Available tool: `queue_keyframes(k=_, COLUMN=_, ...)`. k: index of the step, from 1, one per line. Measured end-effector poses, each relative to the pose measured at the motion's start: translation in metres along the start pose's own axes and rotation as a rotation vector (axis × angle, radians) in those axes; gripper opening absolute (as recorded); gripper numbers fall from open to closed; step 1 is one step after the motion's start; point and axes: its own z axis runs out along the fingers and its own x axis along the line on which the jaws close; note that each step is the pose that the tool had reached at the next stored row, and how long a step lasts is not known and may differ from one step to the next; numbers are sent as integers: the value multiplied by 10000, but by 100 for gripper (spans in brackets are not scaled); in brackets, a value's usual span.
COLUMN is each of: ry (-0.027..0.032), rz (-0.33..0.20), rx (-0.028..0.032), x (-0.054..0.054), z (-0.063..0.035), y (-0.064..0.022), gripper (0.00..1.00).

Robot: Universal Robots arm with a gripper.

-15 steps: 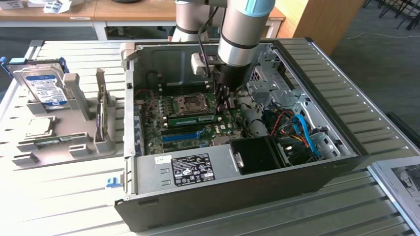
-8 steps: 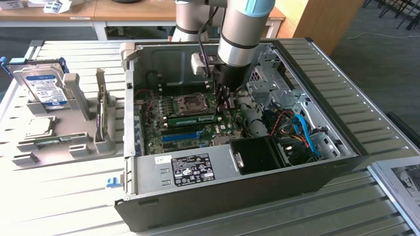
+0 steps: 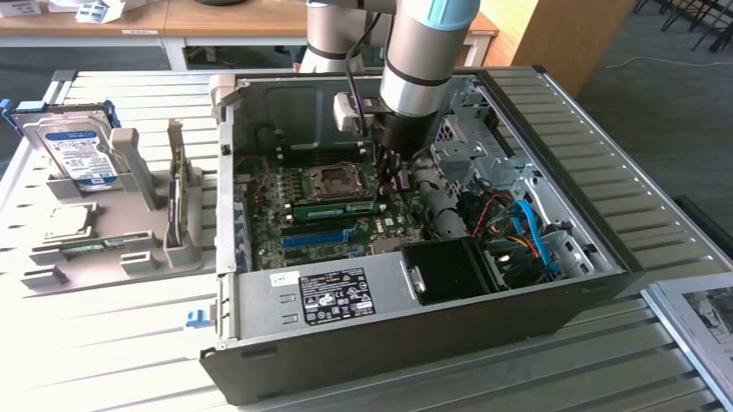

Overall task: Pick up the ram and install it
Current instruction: 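Press down the ram until it locks into place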

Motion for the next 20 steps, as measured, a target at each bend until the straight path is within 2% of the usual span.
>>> queue_keyframes(k=20, ry=-14, rz=-1, rx=-1, x=0, z=15, y=-1, gripper=10)
